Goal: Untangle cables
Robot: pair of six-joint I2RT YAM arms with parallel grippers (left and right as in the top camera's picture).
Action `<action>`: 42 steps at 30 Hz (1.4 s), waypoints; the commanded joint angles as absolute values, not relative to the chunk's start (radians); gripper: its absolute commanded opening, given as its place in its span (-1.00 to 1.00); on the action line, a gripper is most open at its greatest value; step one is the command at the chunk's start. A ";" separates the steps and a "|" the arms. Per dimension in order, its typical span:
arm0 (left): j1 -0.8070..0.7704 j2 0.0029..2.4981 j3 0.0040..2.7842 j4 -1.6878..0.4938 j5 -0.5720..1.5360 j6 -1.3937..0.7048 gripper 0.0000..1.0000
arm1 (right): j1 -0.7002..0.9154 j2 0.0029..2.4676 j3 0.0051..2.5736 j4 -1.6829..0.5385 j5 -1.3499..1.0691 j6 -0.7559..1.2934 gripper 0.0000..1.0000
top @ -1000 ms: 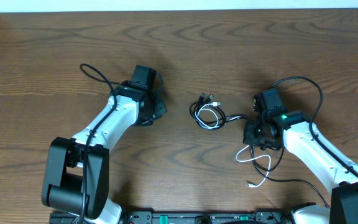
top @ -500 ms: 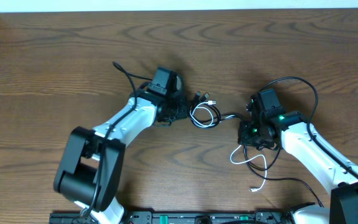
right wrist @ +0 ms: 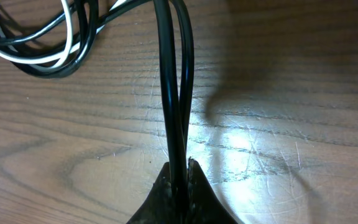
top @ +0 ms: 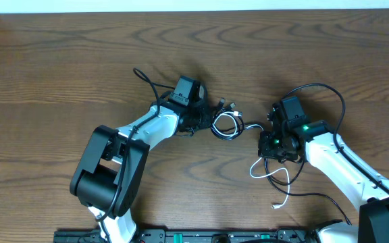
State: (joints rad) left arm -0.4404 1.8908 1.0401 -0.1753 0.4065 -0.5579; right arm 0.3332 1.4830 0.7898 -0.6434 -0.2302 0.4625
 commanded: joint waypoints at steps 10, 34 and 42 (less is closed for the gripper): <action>-0.472 1.908 1.038 -0.135 0.452 -0.579 -0.54 | 0.342 1.491 0.788 -0.643 -0.239 0.447 -0.98; -0.439 1.704 1.038 -0.448 0.341 -0.463 -0.85 | 0.257 1.491 0.788 -0.825 0.184 0.661 -0.98; -0.460 1.679 1.038 -0.490 0.516 -0.456 -0.86 | 0.242 1.491 0.788 -0.569 -0.452 0.202 -0.36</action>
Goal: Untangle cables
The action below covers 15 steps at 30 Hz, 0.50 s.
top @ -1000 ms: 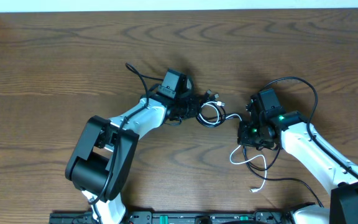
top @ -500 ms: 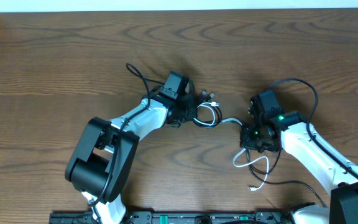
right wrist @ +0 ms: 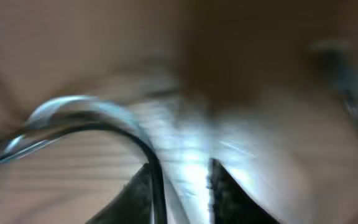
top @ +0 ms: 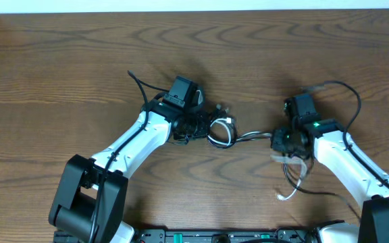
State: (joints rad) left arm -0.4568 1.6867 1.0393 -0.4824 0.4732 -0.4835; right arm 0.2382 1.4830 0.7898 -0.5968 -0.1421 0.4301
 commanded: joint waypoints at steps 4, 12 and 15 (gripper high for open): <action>-0.472 1.680 1.038 -0.490 0.516 -0.456 -0.85 | 0.252 1.491 0.788 -0.545 -0.607 0.147 -0.48; -0.487 1.679 1.038 -0.488 0.558 -0.409 -0.86 | 0.263 1.491 0.788 -0.540 -0.547 0.172 -0.24; -0.465 1.670 1.040 -0.477 0.571 -0.404 -0.85 | 0.263 1.491 0.788 -0.543 -0.474 0.230 -0.14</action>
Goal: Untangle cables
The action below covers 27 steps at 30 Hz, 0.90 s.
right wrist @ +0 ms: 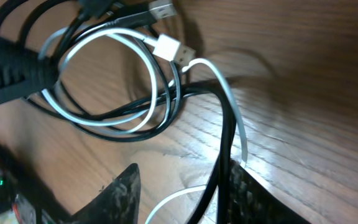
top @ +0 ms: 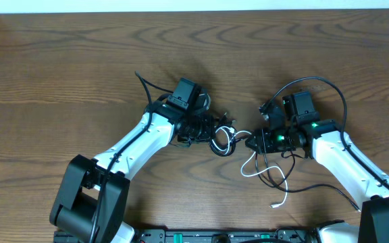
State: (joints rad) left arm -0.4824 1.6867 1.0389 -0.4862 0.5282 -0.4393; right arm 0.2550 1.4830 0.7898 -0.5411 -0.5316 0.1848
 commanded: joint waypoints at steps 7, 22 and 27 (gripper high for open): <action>-0.380 1.560 1.041 -0.430 0.674 -0.404 -0.85 | 0.258 1.491 0.788 -0.551 -0.198 0.451 0.07; -0.373 1.472 1.041 -0.413 0.753 -0.452 -0.85 | 0.251 1.425 0.789 -0.286 -0.845 0.279 0.14; -0.373 1.472 1.041 -0.354 0.831 -0.522 -0.86 | 0.264 1.425 0.789 -0.288 -0.845 0.279 0.07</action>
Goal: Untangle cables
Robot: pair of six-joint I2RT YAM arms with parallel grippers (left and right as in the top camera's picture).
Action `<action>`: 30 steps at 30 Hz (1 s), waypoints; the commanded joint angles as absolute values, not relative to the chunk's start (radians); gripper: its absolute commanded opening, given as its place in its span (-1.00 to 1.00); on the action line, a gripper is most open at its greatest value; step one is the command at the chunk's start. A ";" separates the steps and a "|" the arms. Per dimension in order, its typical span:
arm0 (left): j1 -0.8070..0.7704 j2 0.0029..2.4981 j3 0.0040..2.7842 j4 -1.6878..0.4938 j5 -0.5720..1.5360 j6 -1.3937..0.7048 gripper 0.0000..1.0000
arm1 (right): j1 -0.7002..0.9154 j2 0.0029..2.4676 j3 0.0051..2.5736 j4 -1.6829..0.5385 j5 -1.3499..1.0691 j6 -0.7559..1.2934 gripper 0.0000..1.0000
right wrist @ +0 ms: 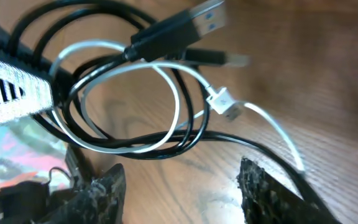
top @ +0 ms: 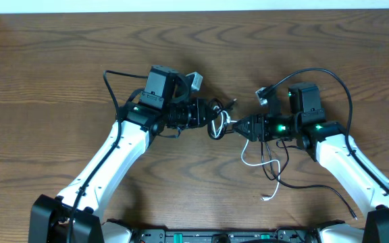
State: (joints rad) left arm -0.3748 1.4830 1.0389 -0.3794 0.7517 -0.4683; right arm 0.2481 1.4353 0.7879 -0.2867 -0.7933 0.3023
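Note:
A small coil of black and white cables [top: 217, 126] lies mid-table between both arms. My left gripper [top: 206, 115] is shut on the coil's left side; its ribbed finger [right wrist: 14, 93] shows in the right wrist view. My right gripper [top: 239, 127] faces the coil from the right, open, with only bare wood between its fingers [right wrist: 101, 193]. In that view the coil [right wrist: 129, 112] has a black USB plug [right wrist: 185, 28] and a white plug [right wrist: 222, 102] sticking out. A black cable runs along the right finger.
Loose white cable [top: 252, 160] and black cable trail on the wooden table [top: 59, 61] below my right gripper, ending near the front edge. A black cable arc [top: 316, 69] loops over the right arm. A white wall edge runs along the back.
My right gripper is open wider and closer to the coil, with no cable between its fingers now. The left arm has shifted left, still holding the coil.
At first my right gripper was shut on black cable to the right of the coil held by the left. Then the cables stretched taut between both grippers. Later the right gripper was open beside the coil, and now it faces the coil wide open.

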 commanded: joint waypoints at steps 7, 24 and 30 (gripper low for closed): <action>-0.376 1.472 1.041 -0.326 0.832 -0.632 -0.85 | 0.316 1.425 0.789 -0.287 -0.774 0.296 -0.01; -0.400 1.472 1.041 -0.244 0.933 -0.732 -0.86 | 0.419 1.427 0.789 -0.172 -0.510 0.662 -0.20; -0.404 1.472 1.041 -0.244 0.931 -0.735 -0.85 | 0.483 1.484 0.789 -0.204 -0.276 0.662 -0.37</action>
State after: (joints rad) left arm -0.4049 1.4830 1.0389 -0.2497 0.9112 -0.7300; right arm 0.4568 1.4441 0.7879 -0.1787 -0.4313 0.6437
